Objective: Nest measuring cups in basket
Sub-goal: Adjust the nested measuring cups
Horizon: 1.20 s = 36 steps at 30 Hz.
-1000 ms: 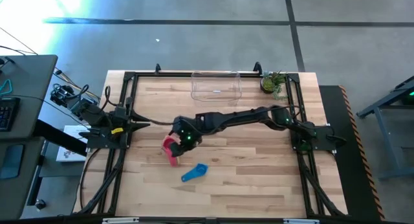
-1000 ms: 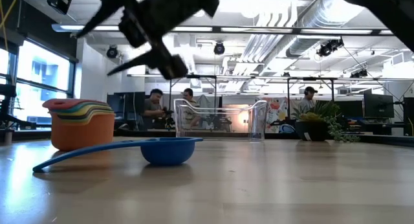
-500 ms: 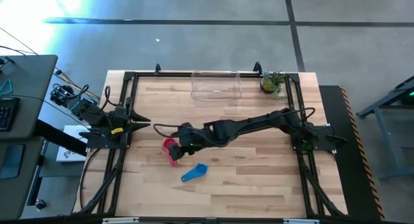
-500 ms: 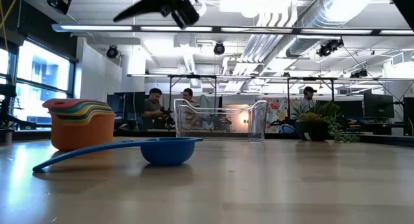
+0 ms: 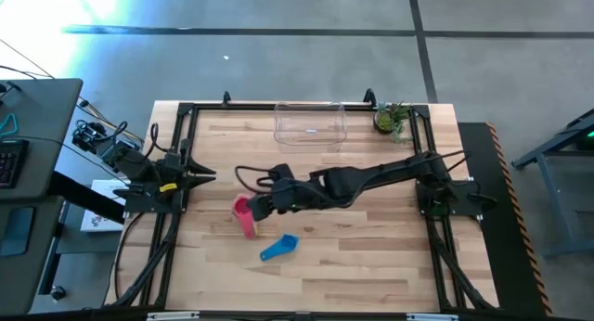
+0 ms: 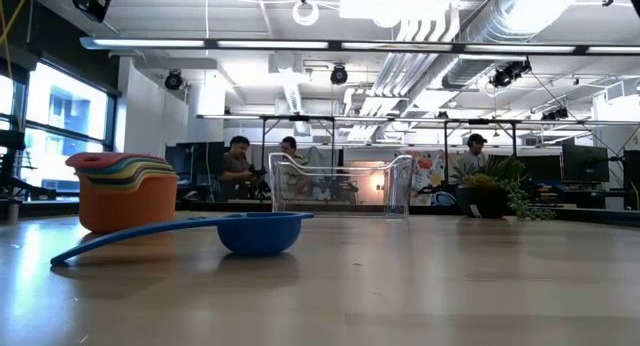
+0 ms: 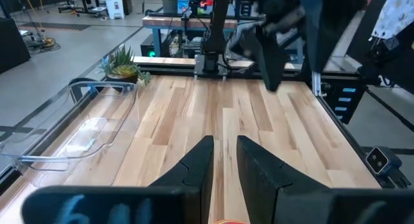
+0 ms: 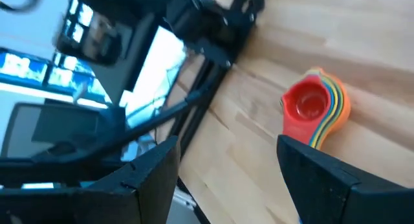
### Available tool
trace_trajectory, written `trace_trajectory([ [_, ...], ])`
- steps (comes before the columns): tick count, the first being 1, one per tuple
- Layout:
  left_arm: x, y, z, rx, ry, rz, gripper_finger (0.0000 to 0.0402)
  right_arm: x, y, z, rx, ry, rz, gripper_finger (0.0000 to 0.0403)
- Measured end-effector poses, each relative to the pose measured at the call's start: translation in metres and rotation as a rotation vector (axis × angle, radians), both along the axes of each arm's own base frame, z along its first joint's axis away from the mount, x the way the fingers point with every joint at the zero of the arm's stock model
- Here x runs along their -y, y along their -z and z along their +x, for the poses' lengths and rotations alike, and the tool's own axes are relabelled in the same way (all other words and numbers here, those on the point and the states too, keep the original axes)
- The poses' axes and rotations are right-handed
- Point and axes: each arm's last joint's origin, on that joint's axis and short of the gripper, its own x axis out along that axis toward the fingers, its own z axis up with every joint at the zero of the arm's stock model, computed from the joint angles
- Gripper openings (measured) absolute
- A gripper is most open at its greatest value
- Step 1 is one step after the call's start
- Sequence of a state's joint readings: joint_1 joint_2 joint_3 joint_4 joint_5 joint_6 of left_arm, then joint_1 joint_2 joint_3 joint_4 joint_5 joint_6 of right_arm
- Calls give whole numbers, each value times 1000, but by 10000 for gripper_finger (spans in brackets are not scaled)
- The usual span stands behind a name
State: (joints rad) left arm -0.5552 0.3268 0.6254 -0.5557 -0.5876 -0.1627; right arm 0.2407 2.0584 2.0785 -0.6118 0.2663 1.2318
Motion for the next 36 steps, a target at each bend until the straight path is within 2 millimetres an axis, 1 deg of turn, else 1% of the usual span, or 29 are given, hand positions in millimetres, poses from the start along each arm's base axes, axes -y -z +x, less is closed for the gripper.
trace_trajectory([
  [3, 0, -2, 1, 25, -12, -26, 58, 2, -13, -8, 22, 14, -34, 250],
  [7, 1, -7, 1, 69, -14, -150, 58, 7, -31, -20, 54, 35, -58, 250],
  [11, 1, -11, 2, 110, -10, -190, 58, 13, -46, -30, 76, 45, -78, 250],
  [15, 3, -16, 2, 145, 32, -227, 58, 21, -63, -42, 109, 54, -97, 250],
  [19, 4, -19, 2, 169, 67, -310, 58, 31, -76, -52, 128, 63, -140, 250],
  [23, 7, -21, 2, 169, 142, -360, 58, 40, -90, -63, 151, 57, -168, 250],
  [29, 13, -28, 9, 215, 217, -391, 58, 52, -102, -76, 154, 36, -196, 250],
  [33, 22, -36, 19, 280, 332, -325, 58, 60, -105, -81, 132, 20, -205, 250],
  [36, 29, -37, 29, 284, 359, -273, 58, 66, -103, -83, 101, 20, -212, 250],
])
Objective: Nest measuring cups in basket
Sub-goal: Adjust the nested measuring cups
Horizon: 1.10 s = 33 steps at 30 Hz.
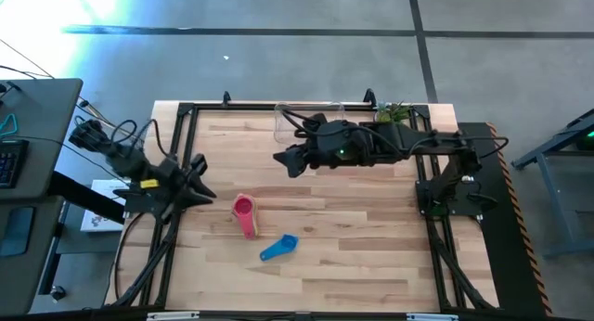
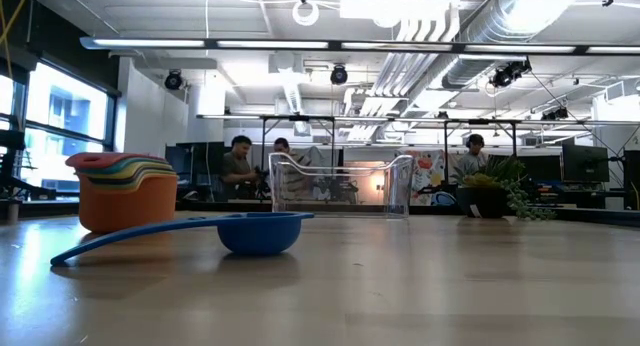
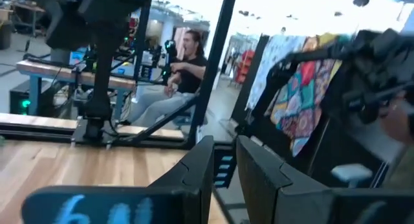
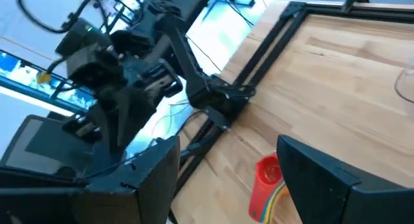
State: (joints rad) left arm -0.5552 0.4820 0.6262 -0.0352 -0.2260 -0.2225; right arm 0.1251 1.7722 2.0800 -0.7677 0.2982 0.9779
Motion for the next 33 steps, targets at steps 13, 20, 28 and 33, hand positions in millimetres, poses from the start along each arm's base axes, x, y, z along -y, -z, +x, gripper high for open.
trace_trajectory([
  [13, 23, 32, 33, -238, 87, 192, 58, 15, 12, -6, -144, 26, 11, 250],
  [20, 30, 60, 42, -483, 119, 264, 58, 15, 12, -7, -153, 26, 10, 250],
  [28, 38, 86, 54, -684, 133, 321, 58, 15, 13, -7, -155, 26, 10, 250],
  [33, 43, 102, 59, -826, 139, 323, 58, 15, 14, -8, -168, 26, 9, 250],
])
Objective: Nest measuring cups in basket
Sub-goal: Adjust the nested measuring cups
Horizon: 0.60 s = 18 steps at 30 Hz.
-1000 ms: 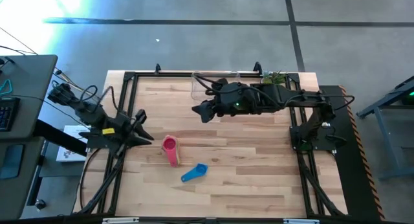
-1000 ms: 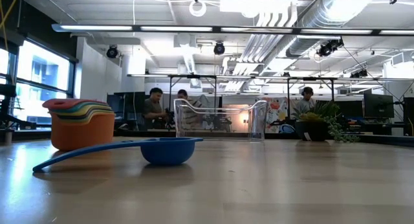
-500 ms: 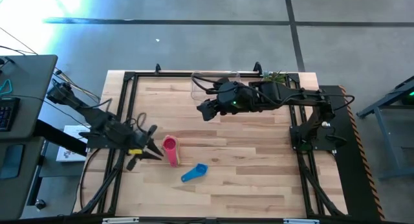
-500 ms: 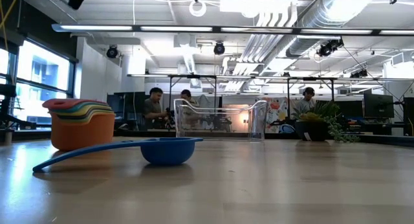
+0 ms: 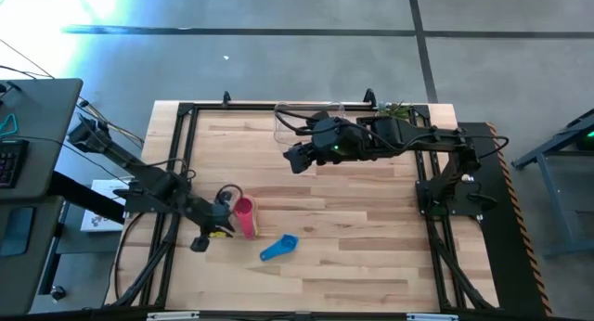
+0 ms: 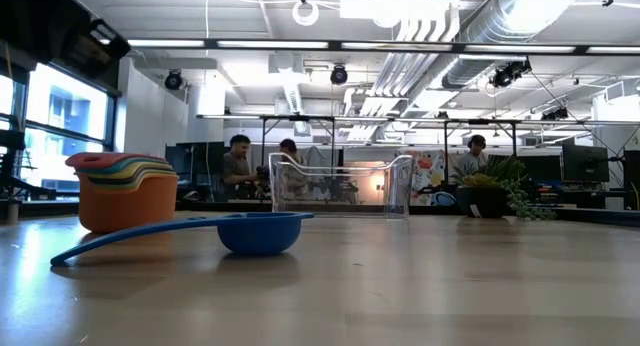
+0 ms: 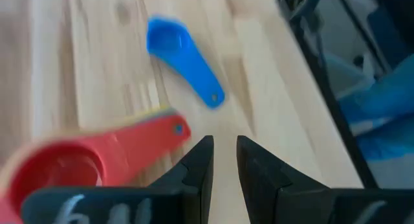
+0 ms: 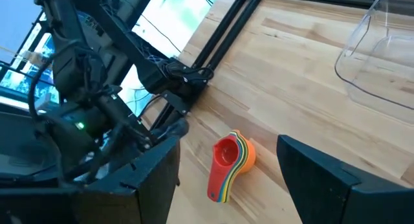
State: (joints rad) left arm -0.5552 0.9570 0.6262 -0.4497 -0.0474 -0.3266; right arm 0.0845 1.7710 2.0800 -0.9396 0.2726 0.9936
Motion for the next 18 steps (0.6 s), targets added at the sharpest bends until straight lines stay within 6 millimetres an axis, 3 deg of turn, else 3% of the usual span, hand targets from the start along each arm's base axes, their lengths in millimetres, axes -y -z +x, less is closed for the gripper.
trace_trajectory([
  [18, 13, 55, 26, -274, -22, 141, 58, 0, 0, 0, -6, 0, -1, 250],
])
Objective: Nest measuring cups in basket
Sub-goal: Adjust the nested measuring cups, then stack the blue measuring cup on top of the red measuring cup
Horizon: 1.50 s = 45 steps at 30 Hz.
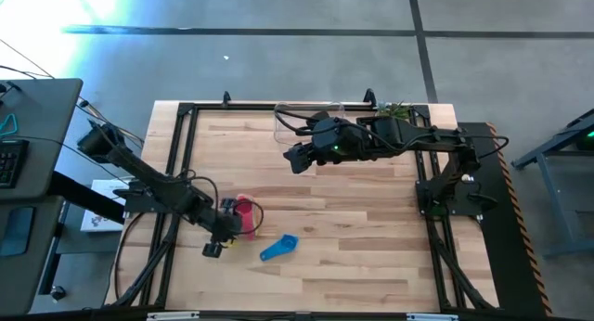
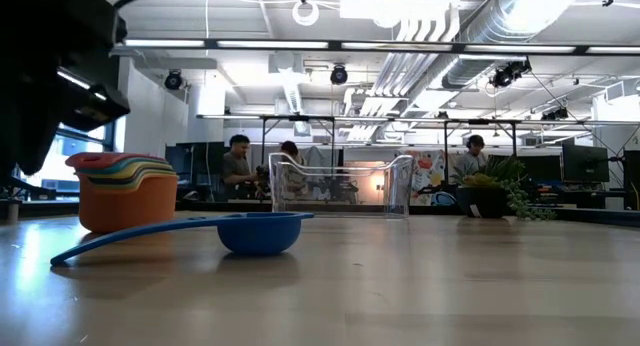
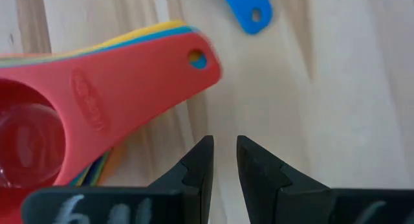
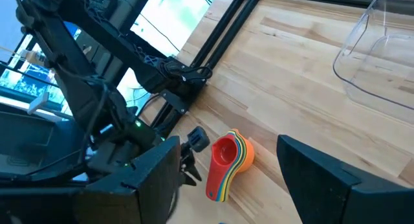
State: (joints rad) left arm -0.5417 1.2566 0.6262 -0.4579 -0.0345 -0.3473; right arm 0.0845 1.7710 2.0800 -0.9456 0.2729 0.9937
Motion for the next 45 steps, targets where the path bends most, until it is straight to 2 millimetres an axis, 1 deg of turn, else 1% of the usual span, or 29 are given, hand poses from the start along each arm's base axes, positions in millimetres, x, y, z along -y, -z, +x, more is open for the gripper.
trace_trajectory([
  [5, -4, 11, 9, -33, -36, 20, 58, 0, 0, 0, -1, 0, 0, 250],
  [8, -4, 15, 14, -22, -54, 12, 58, 0, 0, 0, -1, -1, 0, 250],
  [18, -3, 10, 26, 81, -72, -53, 58, 0, 1, 0, -8, -10, 5, 250],
  [25, -14, 9, 33, 100, -125, -50, 58, 0, 1, 0, -11, -13, 1, 250],
  [39, -33, 3, 48, 182, -219, -100, 58, 0, 1, 0, -5, 5, 28, 250],
  [41, -34, -2, 50, 172, -211, -127, 58, -1, 1, 0, -3, 6, 43, 250],
  [45, -33, -18, 55, 166, -139, -167, 58, -7, 1, -1, 5, 10, 98, 250],
])
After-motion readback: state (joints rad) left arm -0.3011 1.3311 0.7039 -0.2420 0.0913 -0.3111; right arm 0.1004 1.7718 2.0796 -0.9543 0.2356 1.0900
